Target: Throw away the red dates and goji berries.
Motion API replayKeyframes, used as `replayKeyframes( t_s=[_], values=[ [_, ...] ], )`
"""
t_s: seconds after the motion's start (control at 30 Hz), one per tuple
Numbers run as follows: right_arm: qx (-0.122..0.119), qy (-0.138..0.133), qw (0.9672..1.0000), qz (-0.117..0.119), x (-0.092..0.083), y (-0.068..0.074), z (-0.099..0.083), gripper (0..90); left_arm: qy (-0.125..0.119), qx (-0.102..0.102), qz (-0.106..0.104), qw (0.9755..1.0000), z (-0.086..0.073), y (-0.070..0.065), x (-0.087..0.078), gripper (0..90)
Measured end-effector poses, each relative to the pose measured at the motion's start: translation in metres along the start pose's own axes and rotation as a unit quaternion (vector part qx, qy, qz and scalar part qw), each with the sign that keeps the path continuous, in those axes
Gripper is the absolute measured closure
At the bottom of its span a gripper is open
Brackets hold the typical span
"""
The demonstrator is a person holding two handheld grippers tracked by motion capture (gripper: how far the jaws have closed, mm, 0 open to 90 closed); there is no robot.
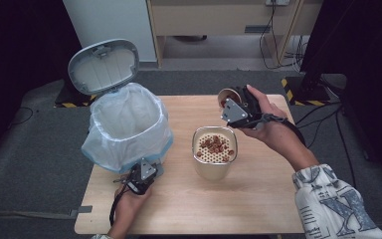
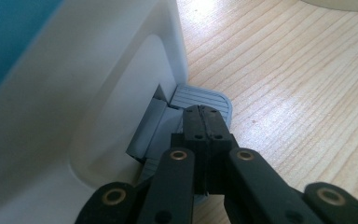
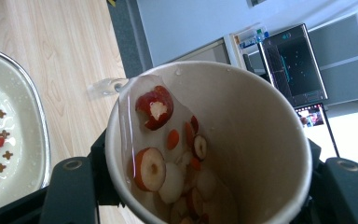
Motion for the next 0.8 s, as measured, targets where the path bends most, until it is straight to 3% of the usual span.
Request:
replayKeyframes(
  t_s=[0.17, 0.53, 0.8],
  values=[
    [0.002, -0.002, 1.0000, -0.002, -0.0011, -0.0013, -0.0006, 34.3, 0.000, 0.000, 0.000, 1.0000, 0.0000, 0.0000, 0.0000, 89.8],
    [-0.019, -0.003, 0.9998, -0.004, -0.0058, -0.0001, 0.0062, 34.3, 0.000, 0.000, 0.001, 1.0000, 0.0000, -0.0001, 0.0000, 89.8],
    [-0.059, 0.012, 0.9981, -0.010, -0.0060, 0.0020, 0.0070, 34.4, 0.000, -0.001, 0.000, 1.0000, 0.0000, 0.0000, 0.0000, 89.8]
  ],
)
Point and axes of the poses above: each handheld gripper's, and its own axes: x roughly forward along the jaws, z roughly out of its top, y roughly to its left, the point moved 3 cm from there along x, roughly forward along the jaws, and after that the axes turned 2 degrees about z, right-handed, at the moved point
